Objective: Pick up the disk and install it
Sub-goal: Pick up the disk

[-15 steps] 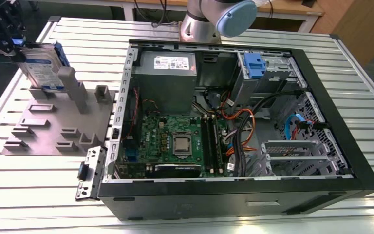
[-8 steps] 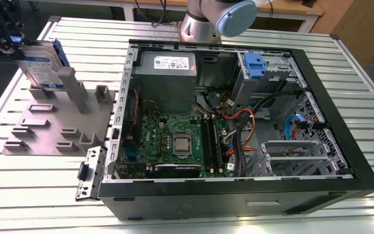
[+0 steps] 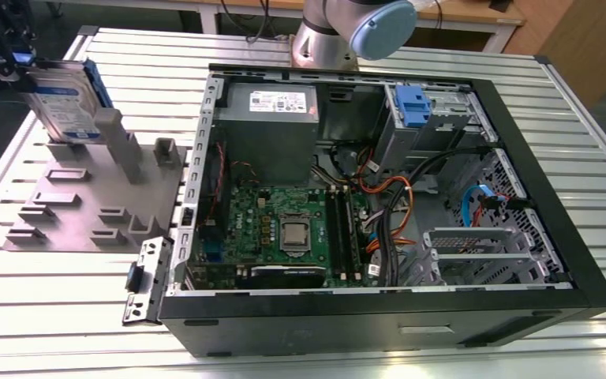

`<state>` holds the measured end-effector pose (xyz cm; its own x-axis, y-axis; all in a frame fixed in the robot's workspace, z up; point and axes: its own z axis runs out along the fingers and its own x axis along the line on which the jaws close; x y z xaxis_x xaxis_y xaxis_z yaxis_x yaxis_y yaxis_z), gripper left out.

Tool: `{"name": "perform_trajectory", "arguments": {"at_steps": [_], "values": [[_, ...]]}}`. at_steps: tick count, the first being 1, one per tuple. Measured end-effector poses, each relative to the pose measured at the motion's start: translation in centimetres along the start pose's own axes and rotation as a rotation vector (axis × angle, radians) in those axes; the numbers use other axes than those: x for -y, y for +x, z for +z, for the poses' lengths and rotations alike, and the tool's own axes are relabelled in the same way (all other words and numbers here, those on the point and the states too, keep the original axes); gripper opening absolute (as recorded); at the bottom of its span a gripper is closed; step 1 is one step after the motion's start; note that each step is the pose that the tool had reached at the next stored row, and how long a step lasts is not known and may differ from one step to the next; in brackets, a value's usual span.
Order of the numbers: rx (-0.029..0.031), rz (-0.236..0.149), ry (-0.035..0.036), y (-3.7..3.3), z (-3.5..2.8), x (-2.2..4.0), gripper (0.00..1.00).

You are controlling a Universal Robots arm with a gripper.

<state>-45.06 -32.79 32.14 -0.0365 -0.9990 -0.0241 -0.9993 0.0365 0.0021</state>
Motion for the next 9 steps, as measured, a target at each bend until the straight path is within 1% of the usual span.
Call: {"name": "perform_trajectory", "arguments": {"at_steps": [5, 9], "values": [[0.0000, 0.000, 0.0000, -0.01, -0.34, 0.00, 0.36], [0.0000, 0.000, 0.0000, -0.01, -0.47, 0.00, 0.36]]}}
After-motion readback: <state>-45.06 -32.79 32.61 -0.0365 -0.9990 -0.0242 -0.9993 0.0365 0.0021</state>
